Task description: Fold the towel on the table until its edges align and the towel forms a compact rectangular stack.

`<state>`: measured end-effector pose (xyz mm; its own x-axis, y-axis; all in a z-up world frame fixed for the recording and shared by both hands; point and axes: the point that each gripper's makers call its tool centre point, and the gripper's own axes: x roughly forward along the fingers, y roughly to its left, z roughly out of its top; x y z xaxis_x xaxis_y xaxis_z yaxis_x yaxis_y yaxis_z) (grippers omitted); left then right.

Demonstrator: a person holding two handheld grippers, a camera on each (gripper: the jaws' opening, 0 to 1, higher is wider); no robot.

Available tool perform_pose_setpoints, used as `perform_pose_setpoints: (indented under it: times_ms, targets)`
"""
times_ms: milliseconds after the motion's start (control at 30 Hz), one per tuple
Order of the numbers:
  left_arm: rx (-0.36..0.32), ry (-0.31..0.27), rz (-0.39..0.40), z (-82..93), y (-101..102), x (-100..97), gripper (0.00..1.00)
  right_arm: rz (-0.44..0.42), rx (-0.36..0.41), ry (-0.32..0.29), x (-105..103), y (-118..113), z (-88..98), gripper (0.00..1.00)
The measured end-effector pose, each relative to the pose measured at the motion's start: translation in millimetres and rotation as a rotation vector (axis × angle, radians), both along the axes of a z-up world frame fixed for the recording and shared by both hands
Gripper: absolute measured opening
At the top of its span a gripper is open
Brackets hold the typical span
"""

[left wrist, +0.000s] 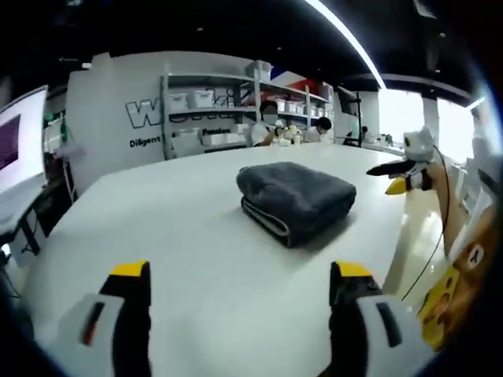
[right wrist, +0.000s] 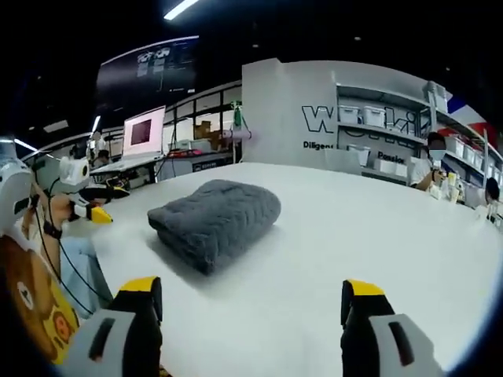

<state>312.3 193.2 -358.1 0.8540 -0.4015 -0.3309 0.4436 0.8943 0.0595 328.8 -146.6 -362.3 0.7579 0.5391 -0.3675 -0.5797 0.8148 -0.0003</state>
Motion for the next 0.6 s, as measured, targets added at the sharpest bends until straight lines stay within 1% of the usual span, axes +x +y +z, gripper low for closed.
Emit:
perform_pose_setpoints:
  times_ms: [133,267,333,433,533,600]
  targets:
    - [-0.011,-0.01,-0.001,0.0,-5,-1.5,0.99,-0.054,0.006,-0.018,-1,-5,3.1,0.99]
    - [-0.036,-0.023,-0.012,2.3,-10,-0.7,0.99,-0.102,0.05,-0.056,-2,-8,11.5,0.99]
    - [-0.035,-0.026,-0.007,2.5,-13,0.4,0.99,-0.115,0.057,-0.058,-3,-9,12.0,0.99]
    - [-0.017,-0.022,0.002,0.4,-13,1.3,0.99,-0.149,0.038,-0.061,-1,-15,9.4,0.99]
    - [-0.021,-0.018,0.013,-0.5,-13,2.1,0.99,-0.192,0.018,-0.062,1,-22,6.5,0.99]
    - [-0.021,-0.015,0.02,-1.6,-13,2.3,0.99,-0.206,0.017,-0.064,1,-24,6.0,0.99]
